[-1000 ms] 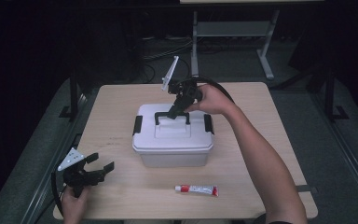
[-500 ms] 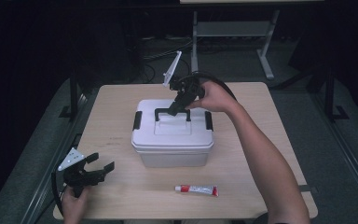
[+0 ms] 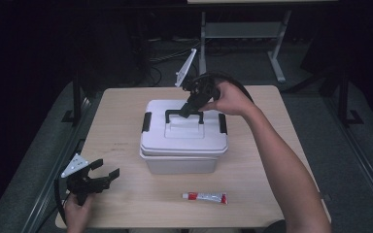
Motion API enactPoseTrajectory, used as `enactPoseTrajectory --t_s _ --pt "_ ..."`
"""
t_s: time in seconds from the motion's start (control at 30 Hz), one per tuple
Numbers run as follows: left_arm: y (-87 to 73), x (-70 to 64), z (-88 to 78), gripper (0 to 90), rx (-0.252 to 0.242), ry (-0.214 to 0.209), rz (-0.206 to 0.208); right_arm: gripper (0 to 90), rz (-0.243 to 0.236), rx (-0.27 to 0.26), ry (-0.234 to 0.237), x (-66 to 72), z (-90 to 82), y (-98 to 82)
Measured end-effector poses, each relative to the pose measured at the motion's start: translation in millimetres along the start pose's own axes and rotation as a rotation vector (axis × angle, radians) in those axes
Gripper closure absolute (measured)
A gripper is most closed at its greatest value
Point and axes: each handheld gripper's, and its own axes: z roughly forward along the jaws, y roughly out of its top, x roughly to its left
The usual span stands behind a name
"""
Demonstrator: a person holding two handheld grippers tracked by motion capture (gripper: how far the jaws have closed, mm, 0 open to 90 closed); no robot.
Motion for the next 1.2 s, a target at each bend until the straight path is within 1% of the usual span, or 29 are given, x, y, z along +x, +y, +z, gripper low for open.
enactPoseTrajectory --t_s 0.07,0.1,0.17,0.2,0.27,0.3,0.33,0.43,0.6,0.7,0.8,0.83,0.87,1.07,1.13,1.17,1.2 --pt "0.0 0.2 0.0 15.5 -0.001 0.000 -0.002 84.1 -0.005 -0.009 -0.004 0.9 -4.5 -2.9" --pt "0.0 0.3 0.1 15.5 0.000 0.000 -0.002 84.1 0.004 -0.013 -0.005 2.2 -6.9 -4.6" --pt "-0.1 0.1 0.3 15.5 0.001 0.000 -0.003 84.1 0.004 -0.016 -0.008 2.7 -8.6 -6.1" --pt "0.0 -0.2 0.3 15.5 0.004 0.000 0.001 84.1 0.006 -0.021 -0.017 4.6 -14.3 -11.3" --pt "0.1 -0.5 0.3 15.5 0.005 0.000 0.004 84.1 0.008 -0.019 -0.020 5.1 -16.5 -13.5" --pt "0.0 -0.6 0.2 15.5 0.005 -0.001 0.007 84.1 0.024 -0.021 -0.034 7.7 -23.5 -22.3" --pt "-0.1 -0.6 0.3 15.5 0.007 -0.002 0.009 84.1 0.024 -0.026 -0.038 8.4 -25.8 -25.6" --pt "-0.1 -0.8 0.6 15.5 0.010 0.000 0.008 84.1 0.045 -0.033 -0.057 12.2 -36.8 -40.8" --pt "0.0 -1.8 0.7 15.5 0.007 -0.004 0.007 84.1 0.091 -0.049 -0.092 19.9 -55.9 -72.0" --pt "-0.1 -2.0 0.8 15.5 0.012 -0.001 0.012 84.1 0.120 -0.052 -0.112 25.6 -66.7 -93.0" --pt "-0.5 -2.3 1.3 15.5 0.015 0.000 0.010 84.1 0.147 -0.066 -0.133 31.1 -77.6 -115.6" --pt "-0.5 -2.4 1.4 15.5 0.014 -0.001 0.009 84.1 0.165 -0.065 -0.140 33.6 -81.6 -123.2" --pt "-0.4 -2.7 1.5 15.5 0.015 -0.001 0.009 84.1 0.170 -0.068 -0.147 35.1 -84.4 -129.2" --pt "-0.8 -2.7 0.8 15.5 0.019 0.001 0.014 84.1 0.266 -0.087 -0.195 51.4 -108.2 -181.3" --pt "-0.9 -2.4 0.7 15.5 0.018 0.001 0.012 84.1 0.289 -0.088 -0.213 57.1 -114.6 -198.1" --pt "-0.9 -2.4 0.7 15.5 0.018 0.001 0.012 84.1 0.289 -0.088 -0.213 57.1 -114.6 -198.1" --pt "-1.0 -2.7 0.7 15.5 0.017 0.002 0.011 84.1 0.303 -0.088 -0.219 59.9 -116.8 -206.3"
